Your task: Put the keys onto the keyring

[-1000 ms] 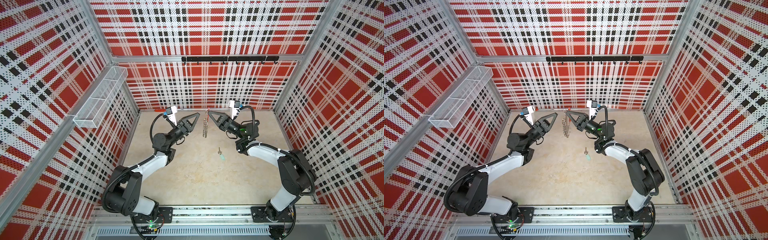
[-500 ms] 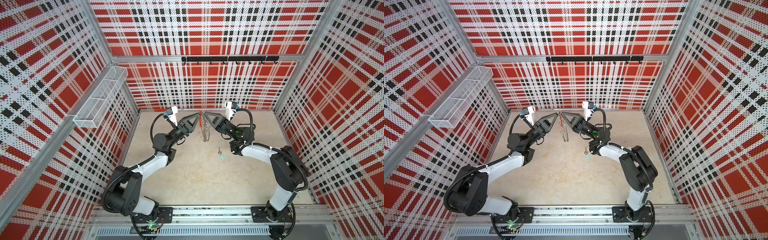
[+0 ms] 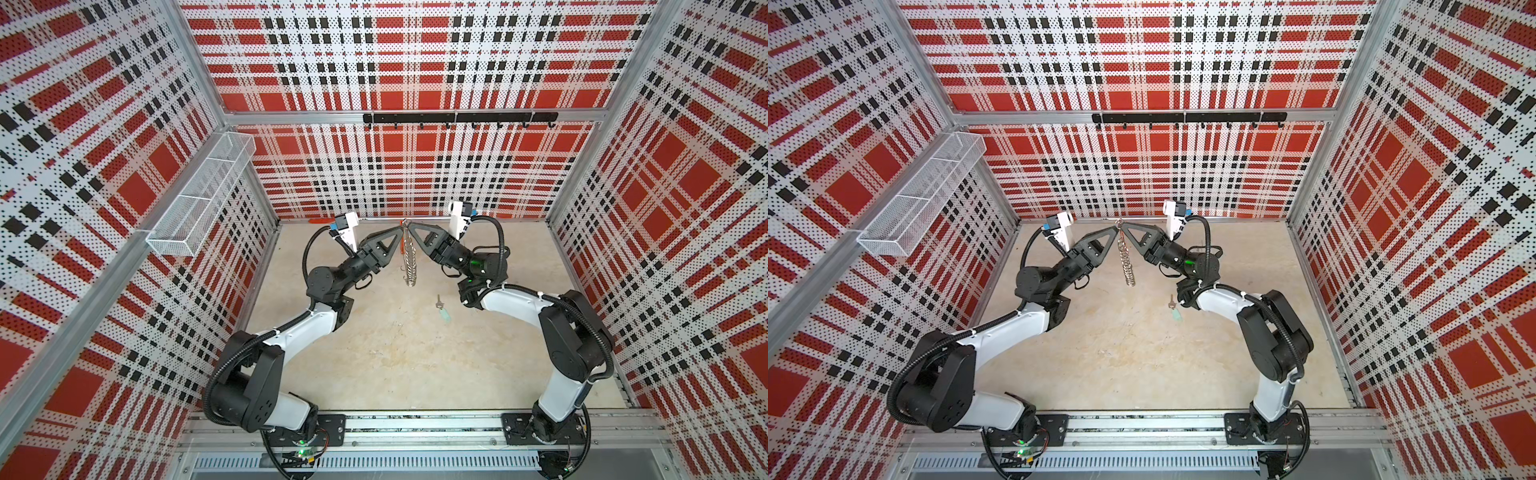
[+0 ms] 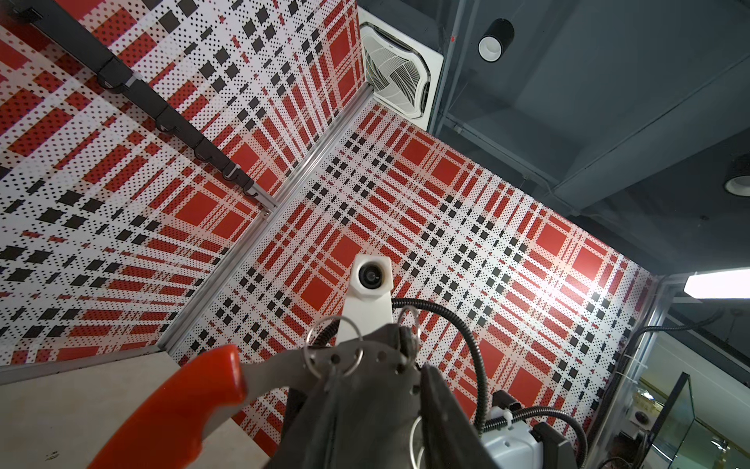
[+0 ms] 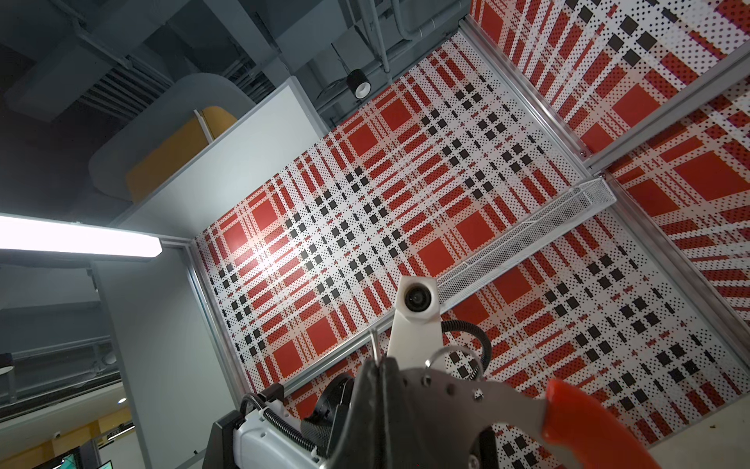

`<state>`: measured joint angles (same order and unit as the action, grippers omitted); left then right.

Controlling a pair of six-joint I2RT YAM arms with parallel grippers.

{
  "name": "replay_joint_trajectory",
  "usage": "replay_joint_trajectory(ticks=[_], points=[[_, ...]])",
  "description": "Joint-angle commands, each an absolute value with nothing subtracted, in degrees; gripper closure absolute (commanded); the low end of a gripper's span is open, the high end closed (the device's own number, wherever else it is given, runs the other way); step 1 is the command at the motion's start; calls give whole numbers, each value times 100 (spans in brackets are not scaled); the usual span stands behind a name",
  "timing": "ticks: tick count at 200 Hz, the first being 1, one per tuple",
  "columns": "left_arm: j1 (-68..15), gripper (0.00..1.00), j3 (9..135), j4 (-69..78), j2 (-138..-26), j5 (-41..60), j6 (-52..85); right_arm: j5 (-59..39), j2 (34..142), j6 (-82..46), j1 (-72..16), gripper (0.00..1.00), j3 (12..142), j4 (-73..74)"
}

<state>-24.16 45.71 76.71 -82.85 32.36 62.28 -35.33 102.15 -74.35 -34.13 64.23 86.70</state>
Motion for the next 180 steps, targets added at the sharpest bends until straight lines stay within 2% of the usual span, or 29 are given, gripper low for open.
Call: replay_joint_trajectory(ticks=[1, 61, 119, 180], points=[[-2461, 63, 4818, 7848, -8186, 3309, 6116, -3570, 10230, -7452, -3470, 100, 6598, 8911], [-2505, 64, 4878, 7866, -8280, 3331, 6126, -3630, 10248, -7455, -3478, 100, 6587, 8914], [-2569, 72, 4955, 7872, -8424, 3357, 6113, -3674, 10223, -7419, -3499, 100, 6618, 8873], [-2610, 91, 4973, 7871, -8490, 3382, 6108, -3695, 10196, -7349, -3529, 100, 6619, 8787]])
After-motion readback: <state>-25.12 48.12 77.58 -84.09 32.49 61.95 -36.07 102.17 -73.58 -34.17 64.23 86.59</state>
